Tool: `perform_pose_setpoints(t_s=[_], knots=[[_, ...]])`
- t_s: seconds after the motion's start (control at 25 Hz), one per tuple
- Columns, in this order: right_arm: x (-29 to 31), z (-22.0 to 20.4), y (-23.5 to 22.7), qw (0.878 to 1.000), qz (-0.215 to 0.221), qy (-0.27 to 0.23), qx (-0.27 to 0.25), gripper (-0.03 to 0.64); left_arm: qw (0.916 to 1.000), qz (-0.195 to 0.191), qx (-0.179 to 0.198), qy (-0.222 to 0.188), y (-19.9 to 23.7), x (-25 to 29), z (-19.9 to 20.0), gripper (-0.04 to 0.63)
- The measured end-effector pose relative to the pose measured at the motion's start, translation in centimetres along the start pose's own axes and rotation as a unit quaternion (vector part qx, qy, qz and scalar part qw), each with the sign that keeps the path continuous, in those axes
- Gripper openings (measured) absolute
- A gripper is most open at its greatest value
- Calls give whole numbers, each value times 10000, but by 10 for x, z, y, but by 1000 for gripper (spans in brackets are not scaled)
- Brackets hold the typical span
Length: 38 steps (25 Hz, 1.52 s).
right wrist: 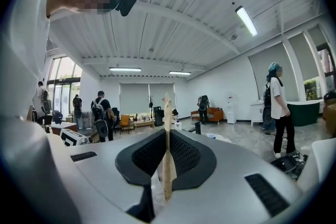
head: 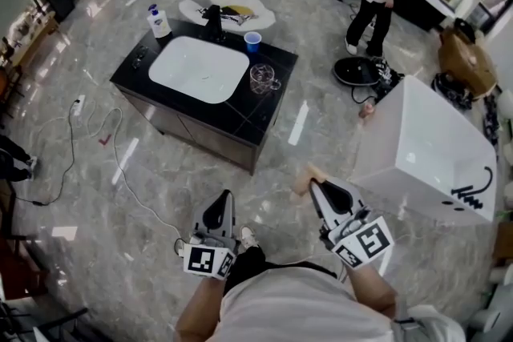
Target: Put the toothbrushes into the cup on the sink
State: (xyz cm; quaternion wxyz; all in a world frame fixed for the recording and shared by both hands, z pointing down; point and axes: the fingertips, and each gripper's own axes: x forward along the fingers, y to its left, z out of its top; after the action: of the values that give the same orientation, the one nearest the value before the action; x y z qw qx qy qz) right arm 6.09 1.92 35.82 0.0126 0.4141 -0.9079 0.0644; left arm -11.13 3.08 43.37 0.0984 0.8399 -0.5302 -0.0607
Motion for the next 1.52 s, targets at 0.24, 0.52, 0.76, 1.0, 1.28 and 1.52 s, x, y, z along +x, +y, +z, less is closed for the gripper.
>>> perform_pose_setpoints(t_s=[0.24, 0.52, 0.76, 1.0, 1.28, 1.52], knots=[[25, -1, 4, 9999, -45, 120, -73, 49, 9998, -145, -99, -30, 20, 13, 2, 2], [56, 1, 8, 9997, -114, 190, -80, 49, 9994, -231, -258, 20, 48, 21, 0, 2], [71, 10, 10, 9996, -134, 155, -209, 49, 9993, -241, -262, -71, 67, 28, 5, 2], [68, 19, 7, 9994, -210, 72, -275, 49, 9989, -357, -297, -106, 59, 36, 7, 2], [74, 25, -14, 9994, -189, -73, -263, 49, 9991, -334, -220, -137, 50, 47, 13, 2], [94, 34, -44, 9993, 81, -235, -266, 49, 9998, -24, -114, -156, 56, 67, 13, 2]])
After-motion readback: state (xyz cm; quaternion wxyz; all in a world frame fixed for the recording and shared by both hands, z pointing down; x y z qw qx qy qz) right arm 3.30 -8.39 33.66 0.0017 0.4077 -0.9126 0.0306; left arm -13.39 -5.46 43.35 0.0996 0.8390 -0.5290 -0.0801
